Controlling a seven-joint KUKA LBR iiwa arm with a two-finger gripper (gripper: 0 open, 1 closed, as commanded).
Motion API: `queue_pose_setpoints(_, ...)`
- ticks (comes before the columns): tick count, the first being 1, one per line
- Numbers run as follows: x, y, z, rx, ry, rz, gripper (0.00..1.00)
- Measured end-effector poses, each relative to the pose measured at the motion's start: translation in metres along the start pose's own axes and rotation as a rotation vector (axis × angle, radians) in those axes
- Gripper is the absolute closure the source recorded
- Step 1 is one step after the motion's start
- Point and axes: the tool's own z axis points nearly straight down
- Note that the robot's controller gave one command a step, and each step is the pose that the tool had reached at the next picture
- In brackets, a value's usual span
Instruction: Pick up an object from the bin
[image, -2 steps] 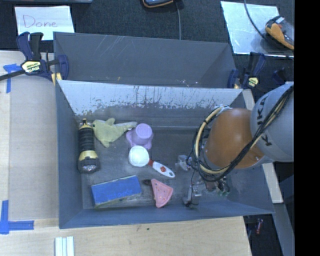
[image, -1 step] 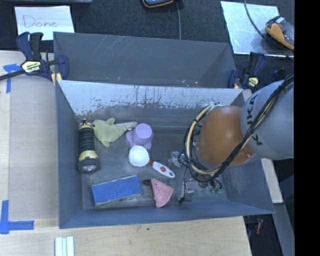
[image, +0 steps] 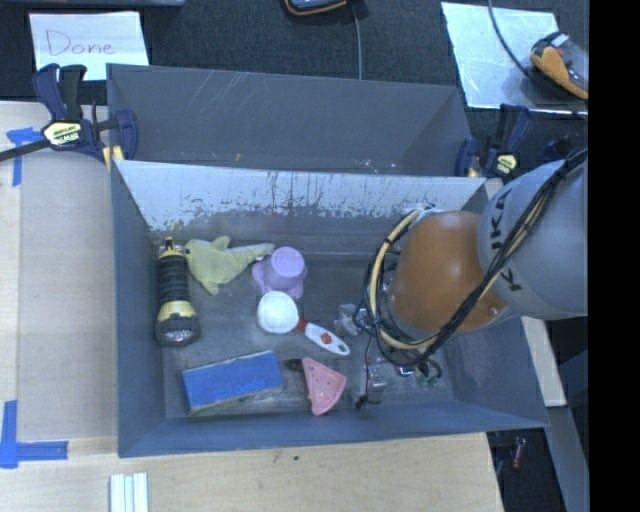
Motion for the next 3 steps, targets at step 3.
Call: queue_pose_setpoints(3, 0.0, 0.027, -0.009, -0.001, -0.001, -0.275, 0.0)
